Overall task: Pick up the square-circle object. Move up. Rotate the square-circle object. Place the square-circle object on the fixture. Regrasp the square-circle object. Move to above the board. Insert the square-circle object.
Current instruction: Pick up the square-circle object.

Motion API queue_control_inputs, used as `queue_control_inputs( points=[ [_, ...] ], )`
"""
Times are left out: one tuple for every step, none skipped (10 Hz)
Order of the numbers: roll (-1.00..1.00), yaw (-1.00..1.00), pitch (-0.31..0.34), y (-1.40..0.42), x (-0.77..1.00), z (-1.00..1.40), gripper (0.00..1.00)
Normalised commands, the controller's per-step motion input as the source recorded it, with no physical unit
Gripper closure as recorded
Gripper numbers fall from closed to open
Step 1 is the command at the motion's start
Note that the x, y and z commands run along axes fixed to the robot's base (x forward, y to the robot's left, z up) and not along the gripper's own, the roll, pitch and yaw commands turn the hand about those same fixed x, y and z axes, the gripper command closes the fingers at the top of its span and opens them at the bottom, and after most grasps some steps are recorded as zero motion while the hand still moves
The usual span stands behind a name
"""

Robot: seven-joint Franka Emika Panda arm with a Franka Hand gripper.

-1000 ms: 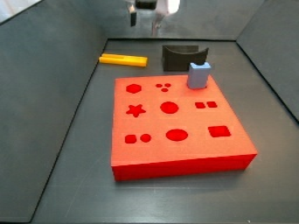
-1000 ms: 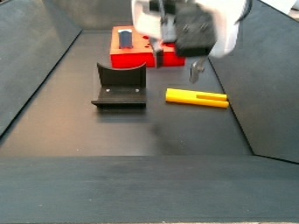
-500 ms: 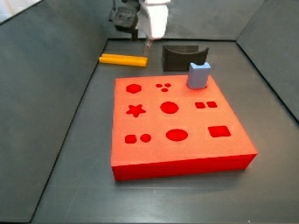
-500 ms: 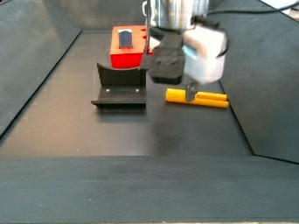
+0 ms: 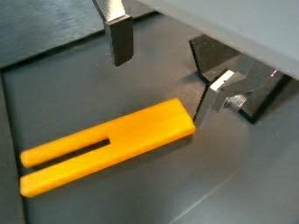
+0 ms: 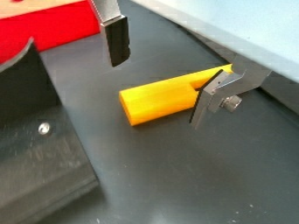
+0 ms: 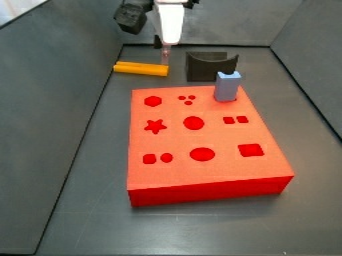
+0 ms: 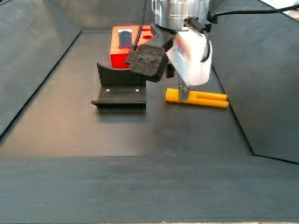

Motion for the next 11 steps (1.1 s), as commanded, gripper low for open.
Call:
queue_control_inputs(
  points=[
    [-0.47, -0.56, -0.077, 0.0, -0.22, -0.15, 0.0],
    [-0.42, -0.62, -0.147, -0.03, -0.32, -0.22, 0.0],
    [-0.39, -0.65, -0.191, -0.03, -0.33, -0.25, 0.0],
    [-0.4, -0.64, -0.197, -0.03, -0.34, -0.26, 0.0],
    [-0.42, -0.61, -0.209, -0.03, -0.35, -0.24, 0.0],
    [-0.37, -0.56, -0.221, 0.0, -0.35, -0.32, 0.0],
    [-0.35, -0.49, -0.22, 0.05, -0.29, -0.36, 0.0],
    [-0.37, -0.42, -0.216, 0.07, -0.19, -0.34, 0.0],
    [-0.38, -0.36, -0.21, 0.08, -0.13, -0.33, 0.0],
    [-0.36, -0.24, -0.186, 0.12, -0.06, -0.38, 0.0],
    [-0.3, -0.16, -0.194, 0.04, -0.15, -0.45, 0.0]
  ],
)
